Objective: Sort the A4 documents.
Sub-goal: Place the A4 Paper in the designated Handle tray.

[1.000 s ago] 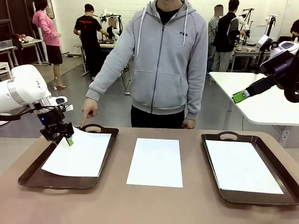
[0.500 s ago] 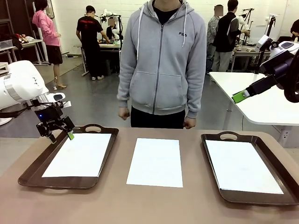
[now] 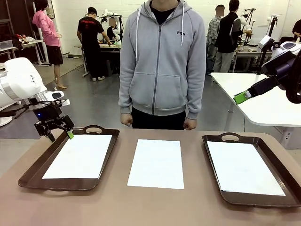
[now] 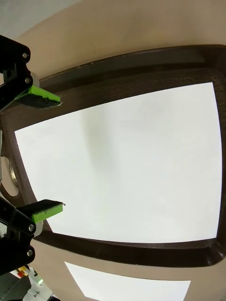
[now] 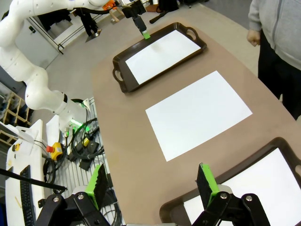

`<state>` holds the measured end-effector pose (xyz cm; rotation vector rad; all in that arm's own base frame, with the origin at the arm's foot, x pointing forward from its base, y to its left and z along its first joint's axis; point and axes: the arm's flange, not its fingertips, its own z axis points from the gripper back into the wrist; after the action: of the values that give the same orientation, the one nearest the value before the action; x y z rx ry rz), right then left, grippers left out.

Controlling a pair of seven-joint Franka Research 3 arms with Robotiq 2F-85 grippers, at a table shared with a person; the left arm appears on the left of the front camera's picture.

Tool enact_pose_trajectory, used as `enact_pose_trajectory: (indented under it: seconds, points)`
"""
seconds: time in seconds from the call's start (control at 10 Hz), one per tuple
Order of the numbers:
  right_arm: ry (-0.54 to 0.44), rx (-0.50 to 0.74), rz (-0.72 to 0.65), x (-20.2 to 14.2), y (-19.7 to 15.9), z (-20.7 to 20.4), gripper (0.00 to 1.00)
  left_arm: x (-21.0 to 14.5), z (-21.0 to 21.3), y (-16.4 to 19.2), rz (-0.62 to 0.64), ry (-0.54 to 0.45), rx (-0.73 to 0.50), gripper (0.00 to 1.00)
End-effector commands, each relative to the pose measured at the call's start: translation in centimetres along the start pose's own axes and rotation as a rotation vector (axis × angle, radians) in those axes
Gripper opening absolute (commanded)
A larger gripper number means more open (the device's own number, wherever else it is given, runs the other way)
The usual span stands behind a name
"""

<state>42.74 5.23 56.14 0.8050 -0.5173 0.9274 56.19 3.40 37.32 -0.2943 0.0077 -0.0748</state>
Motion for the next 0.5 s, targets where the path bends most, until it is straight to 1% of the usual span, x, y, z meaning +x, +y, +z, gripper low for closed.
enact_pose_trajectory:
  seconds: [0.0,0.4]
  points:
    - [-0.006,0.007,0.009,0.07,-0.05,-0.08,0.99,0.30,-0.29,0.19,-0.012,0.014,-0.005,1.00]
    - [-0.006,0.007,0.009,0.07,-0.05,-0.08,0.99,0.30,-0.29,0.19,-0.012,0.014,-0.005,1.00]
